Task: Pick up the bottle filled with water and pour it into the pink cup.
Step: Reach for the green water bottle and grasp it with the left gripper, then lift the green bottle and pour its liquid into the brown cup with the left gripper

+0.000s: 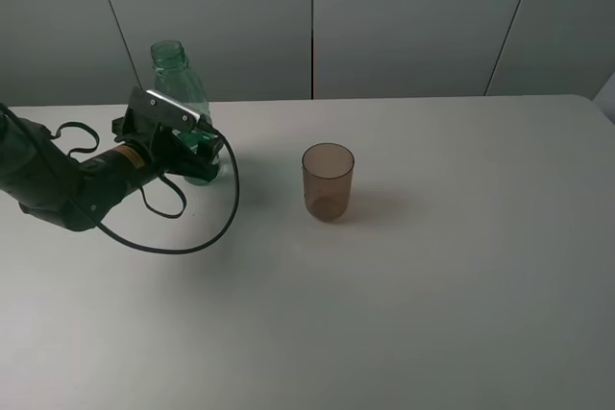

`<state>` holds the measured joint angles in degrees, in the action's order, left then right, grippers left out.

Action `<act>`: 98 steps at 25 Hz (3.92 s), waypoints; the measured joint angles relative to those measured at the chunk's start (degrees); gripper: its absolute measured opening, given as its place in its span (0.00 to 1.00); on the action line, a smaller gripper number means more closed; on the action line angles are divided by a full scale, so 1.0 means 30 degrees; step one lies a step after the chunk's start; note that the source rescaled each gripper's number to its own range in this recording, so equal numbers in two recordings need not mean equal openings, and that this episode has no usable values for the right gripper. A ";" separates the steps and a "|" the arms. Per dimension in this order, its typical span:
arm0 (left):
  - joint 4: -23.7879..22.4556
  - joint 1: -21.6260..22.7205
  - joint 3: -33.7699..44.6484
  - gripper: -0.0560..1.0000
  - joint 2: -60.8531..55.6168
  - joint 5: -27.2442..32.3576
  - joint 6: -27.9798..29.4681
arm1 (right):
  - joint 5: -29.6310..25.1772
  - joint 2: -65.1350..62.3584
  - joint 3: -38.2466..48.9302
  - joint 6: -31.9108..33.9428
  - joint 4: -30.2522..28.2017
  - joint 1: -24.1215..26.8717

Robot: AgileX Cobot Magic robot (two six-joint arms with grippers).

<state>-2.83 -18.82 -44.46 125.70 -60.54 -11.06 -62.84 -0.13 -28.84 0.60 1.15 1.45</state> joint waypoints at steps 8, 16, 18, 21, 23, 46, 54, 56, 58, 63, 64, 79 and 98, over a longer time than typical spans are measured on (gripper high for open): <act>-0.0199 0.0000 -0.0612 0.98 0.0486 -0.0359 0.0168 | 0.0000 0.0000 0.0000 0.0000 0.0000 0.0000; -0.0271 -0.0042 -0.0701 0.35 0.0602 -0.0427 0.0253 | 0.0000 0.0000 0.0000 0.0000 0.0000 0.0000; -0.0366 -0.0073 -0.0701 0.17 0.0602 -0.0427 0.0310 | 0.0000 0.0000 0.0000 0.0000 0.0000 0.0000; -0.0400 -0.0073 -0.0701 0.15 0.0602 -0.0427 0.0310 | 0.0000 0.0000 0.0000 0.0000 0.0000 0.0000; -0.0434 -0.0073 -0.0701 0.15 0.0602 -0.0463 0.0220 | 0.0000 0.0000 0.0000 0.0000 0.0000 0.0000; -0.8079 -0.0185 -0.8683 0.09 0.0224 0.3120 -0.1852 | 0.0000 0.0000 0.0000 0.0000 0.0000 0.0000; -1.2315 -0.0185 -1.2005 0.09 0.1311 0.3594 -0.1852 | 0.0000 0.0000 0.0000 0.0000 0.0000 0.0000; -1.3299 -0.0185 -1.2592 0.09 0.1867 0.3722 -0.1852 | 0.0000 0.0000 0.0000 0.0000 0.0000 0.0000; -1.4037 -0.0185 -1.3195 0.09 0.2397 0.3793 -0.1852 | 0.0000 0.0000 0.0000 0.0000 0.0000 0.0000; -1.5205 -0.0185 -1.4787 0.09 0.3794 0.3721 -0.1852 | 0.0000 0.0000 0.0000 0.0000 0.0000 0.0000; -1.5451 -0.0185 -1.5151 0.09 0.3996 0.3721 -0.1852 | 0.0000 0.0000 0.0000 0.0000 0.0000 0.0000; -2.0816 -0.0150 -1.7349 0.09 0.5197 0.3317 -0.2297 | 0.0000 0.0000 0.0000 0.0000 0.0000 0.0000; -2.2179 -0.0034 -1.7797 0.08 0.5646 0.3068 -0.5873 | 0.0000 0.0000 0.0000 0.0000 0.0000 0.0000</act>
<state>-69.37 -18.92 -97.85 142.64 -51.34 -28.67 -62.84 -0.13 -28.84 0.60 1.15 1.45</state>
